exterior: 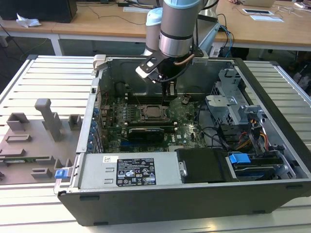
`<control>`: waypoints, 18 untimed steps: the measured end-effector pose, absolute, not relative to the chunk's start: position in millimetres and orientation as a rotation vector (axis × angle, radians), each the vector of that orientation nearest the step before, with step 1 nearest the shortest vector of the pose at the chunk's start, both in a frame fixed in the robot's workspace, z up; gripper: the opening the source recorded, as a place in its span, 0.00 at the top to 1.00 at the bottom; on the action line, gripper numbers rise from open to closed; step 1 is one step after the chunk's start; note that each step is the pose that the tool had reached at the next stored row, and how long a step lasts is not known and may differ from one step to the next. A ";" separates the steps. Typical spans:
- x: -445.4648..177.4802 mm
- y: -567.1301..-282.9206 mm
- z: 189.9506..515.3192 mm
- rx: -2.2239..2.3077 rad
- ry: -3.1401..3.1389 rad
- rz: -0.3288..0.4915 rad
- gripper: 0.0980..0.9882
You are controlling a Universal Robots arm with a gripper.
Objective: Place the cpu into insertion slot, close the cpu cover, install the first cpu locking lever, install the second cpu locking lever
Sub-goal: 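Close the cpu cover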
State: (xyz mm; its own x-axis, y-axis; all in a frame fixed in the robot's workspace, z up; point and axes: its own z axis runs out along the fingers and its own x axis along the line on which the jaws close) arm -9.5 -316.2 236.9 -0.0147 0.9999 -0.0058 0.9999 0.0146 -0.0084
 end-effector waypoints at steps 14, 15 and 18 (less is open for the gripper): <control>-37.2 -316.3 239.7 -2.206 -2.238 0.012 0.99; -37.2 -316.2 244.3 -2.206 -2.238 0.012 0.99; -37.2 -316.3 256.0 -2.206 -2.238 0.012 0.99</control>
